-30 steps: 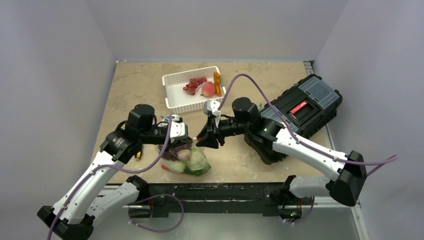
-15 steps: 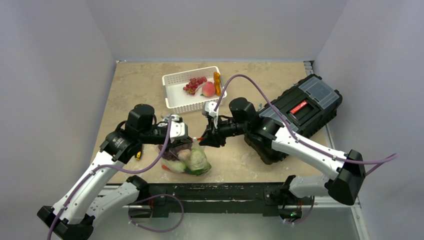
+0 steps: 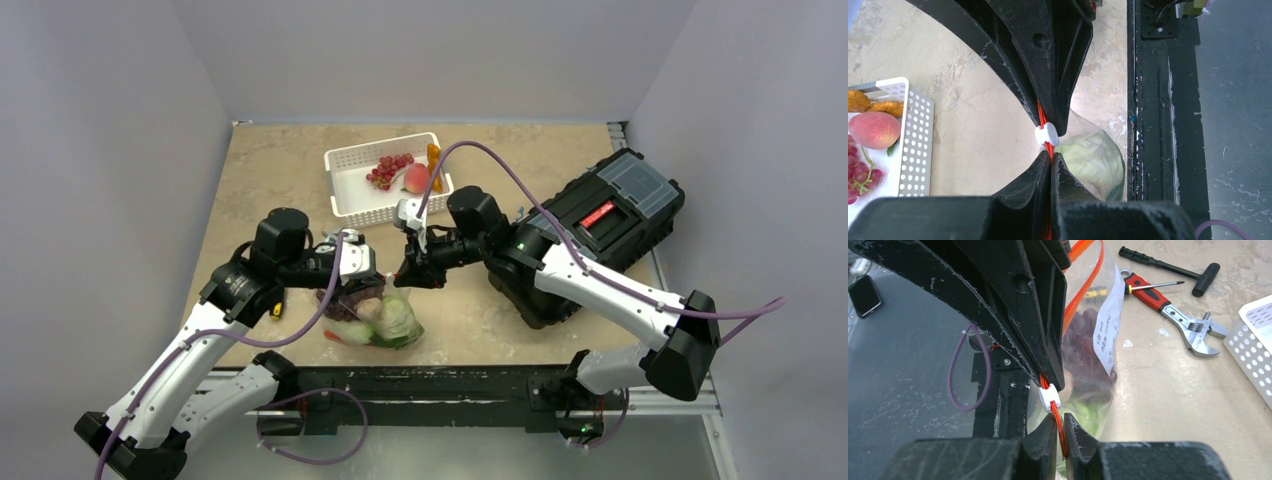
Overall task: Place the food in the zip-top bag and seal the zipper
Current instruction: Zip the zipper food storage bag at the center of the board.
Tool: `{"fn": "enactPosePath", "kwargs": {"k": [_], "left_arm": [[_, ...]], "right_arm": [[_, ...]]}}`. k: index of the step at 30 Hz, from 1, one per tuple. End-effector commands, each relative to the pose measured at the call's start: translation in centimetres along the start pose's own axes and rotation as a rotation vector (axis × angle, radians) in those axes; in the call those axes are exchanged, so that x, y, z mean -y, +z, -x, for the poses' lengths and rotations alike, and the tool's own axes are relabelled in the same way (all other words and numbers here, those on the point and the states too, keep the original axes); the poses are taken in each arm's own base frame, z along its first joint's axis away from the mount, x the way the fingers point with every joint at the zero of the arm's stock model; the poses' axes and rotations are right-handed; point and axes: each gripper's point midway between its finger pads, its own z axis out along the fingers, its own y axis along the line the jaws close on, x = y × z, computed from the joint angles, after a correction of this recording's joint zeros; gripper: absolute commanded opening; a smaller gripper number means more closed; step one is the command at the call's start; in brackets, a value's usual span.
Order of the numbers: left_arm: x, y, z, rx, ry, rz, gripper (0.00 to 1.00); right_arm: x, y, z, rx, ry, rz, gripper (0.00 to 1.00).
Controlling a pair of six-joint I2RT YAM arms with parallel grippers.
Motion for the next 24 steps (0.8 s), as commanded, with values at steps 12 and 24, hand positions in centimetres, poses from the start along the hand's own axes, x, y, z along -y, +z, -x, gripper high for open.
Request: {"fn": "enactPosePath", "kwargs": {"k": [12,24], "left_arm": [[0.0,-0.2,3.2,0.13,0.058,-0.001,0.68],[-1.1,1.4,3.8,0.152,-0.03,-0.053,0.52]], "right_arm": [[0.8,-1.8,2.8,0.158,-0.015,-0.205,0.0],[-0.2,-1.9,3.3,0.164,-0.06,-0.148,0.0]]}}
